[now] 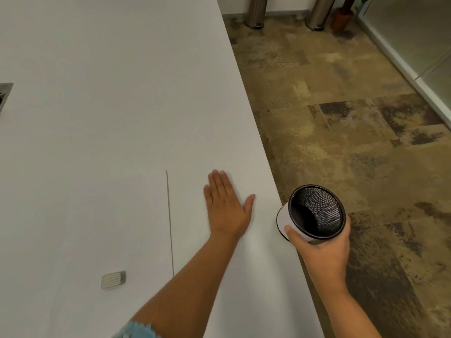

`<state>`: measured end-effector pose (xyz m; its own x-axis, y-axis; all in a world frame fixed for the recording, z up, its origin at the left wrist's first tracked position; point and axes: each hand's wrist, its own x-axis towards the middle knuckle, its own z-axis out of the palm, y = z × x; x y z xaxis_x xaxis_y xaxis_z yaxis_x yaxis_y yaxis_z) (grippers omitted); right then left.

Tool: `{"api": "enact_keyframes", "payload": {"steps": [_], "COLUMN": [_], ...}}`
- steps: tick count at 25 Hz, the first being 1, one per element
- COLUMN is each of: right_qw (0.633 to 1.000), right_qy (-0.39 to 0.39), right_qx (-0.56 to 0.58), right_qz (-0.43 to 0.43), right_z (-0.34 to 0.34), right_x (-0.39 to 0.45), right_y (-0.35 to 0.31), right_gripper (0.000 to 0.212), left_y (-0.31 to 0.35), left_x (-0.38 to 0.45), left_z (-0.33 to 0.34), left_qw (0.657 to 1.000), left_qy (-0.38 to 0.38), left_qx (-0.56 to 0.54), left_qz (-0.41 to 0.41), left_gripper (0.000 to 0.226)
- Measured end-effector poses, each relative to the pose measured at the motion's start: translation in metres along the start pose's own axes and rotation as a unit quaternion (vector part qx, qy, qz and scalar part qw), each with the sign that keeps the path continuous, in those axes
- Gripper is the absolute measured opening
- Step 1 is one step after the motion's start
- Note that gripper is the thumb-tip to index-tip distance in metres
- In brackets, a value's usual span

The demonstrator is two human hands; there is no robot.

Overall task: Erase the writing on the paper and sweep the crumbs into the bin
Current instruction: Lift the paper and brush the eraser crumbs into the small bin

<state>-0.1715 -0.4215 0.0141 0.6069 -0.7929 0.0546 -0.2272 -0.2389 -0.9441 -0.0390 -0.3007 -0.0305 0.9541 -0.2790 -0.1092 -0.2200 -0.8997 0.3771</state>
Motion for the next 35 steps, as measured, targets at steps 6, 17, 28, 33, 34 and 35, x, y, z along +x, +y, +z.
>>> {"api": "enact_keyframes", "payload": {"steps": [6, 17, 28, 33, 34, 35], "right_qw": [1.0, 1.0, 0.998, 0.998, 0.997, 0.997], "right_qy": [0.005, 0.018, 0.001, -0.004, -0.009, -0.016], "right_qx": [0.01, -0.001, -0.058, -0.059, -0.064, -0.071], "right_qz": [0.0, -0.002, 0.024, 0.029, 0.029, 0.032], "right_z": [-0.009, -0.014, -0.025, -0.015, -0.014, -0.013], "right_x": [0.005, 0.018, 0.064, 0.074, 0.075, 0.076], "right_y": [0.001, 0.012, 0.049, 0.064, 0.067, 0.071], "right_gripper": [0.093, 0.093, 0.088, 0.088, 0.088, 0.088], "left_y": [-0.018, -0.046, -0.027, -0.039, -0.035, -0.03], "left_x": [0.035, 0.042, -0.007, -0.046, -0.049, -0.046], "left_z": [-0.027, -0.019, -0.03, -0.012, -0.007, -0.003], "left_qw": [0.987, 0.979, 0.981, 1.0, 0.999, 0.999], "left_qy": [0.084, -0.059, 0.051, 0.021, 0.017, 0.014], "left_qx": [-0.078, 0.083, -0.079, -0.015, 0.003, 0.015], "left_qz": [0.114, 0.179, 0.172, -0.008, -0.029, -0.045], "left_gripper": [0.07, 0.084, 0.069, 0.088, 0.093, 0.096]}}
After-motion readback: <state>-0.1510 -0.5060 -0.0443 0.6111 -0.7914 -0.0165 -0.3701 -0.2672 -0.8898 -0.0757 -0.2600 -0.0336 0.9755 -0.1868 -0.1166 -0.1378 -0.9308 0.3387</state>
